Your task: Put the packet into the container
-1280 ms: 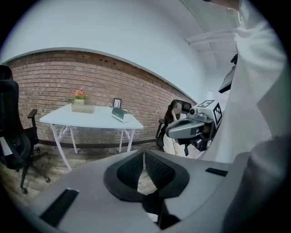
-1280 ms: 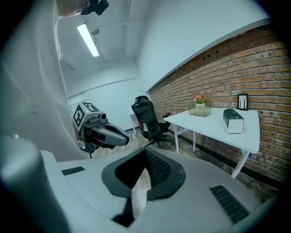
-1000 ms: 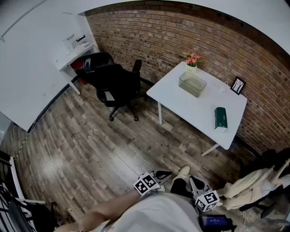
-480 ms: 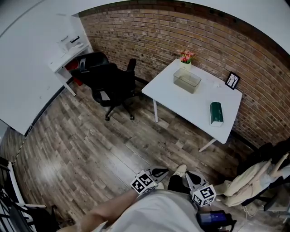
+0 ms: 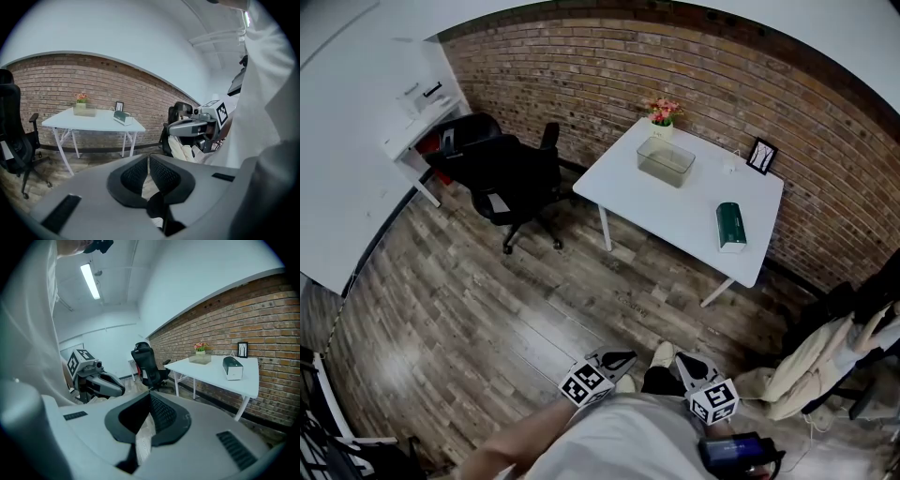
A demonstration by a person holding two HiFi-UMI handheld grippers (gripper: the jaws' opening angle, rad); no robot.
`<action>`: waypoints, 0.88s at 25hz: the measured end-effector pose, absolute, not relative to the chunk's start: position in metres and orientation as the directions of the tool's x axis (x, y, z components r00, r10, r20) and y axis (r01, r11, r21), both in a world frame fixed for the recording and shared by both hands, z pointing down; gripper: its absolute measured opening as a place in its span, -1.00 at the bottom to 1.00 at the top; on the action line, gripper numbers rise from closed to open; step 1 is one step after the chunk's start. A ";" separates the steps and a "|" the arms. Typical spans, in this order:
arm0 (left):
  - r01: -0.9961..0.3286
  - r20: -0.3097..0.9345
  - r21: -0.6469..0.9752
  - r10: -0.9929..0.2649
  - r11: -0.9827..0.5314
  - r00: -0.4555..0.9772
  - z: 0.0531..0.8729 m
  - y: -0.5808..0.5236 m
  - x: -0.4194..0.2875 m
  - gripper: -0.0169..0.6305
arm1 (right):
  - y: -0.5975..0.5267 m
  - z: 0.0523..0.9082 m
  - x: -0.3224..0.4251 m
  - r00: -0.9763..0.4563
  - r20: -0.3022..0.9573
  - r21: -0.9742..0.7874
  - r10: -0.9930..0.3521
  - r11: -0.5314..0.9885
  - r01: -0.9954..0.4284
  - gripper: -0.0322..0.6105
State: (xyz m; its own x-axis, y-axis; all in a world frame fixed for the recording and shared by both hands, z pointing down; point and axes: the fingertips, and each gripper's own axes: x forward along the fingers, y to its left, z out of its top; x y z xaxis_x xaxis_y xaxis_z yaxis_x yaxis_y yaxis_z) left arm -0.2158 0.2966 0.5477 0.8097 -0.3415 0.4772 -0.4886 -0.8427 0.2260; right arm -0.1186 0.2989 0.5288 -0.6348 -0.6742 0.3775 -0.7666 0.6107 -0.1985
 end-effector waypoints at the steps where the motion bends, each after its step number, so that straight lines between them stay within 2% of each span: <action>1: -0.488 0.475 0.226 -0.342 -0.843 0.811 0.547 0.297 -0.214 -0.88 | 0.299 0.529 -0.116 -0.630 0.380 -0.199 -0.677 0.605 -0.771 -0.87; 22: -0.477 0.490 0.213 -0.329 -0.853 0.807 0.537 0.260 -0.167 -0.88 | 0.253 0.528 -0.056 -0.578 0.387 -0.230 -0.718 0.532 -0.815 -0.87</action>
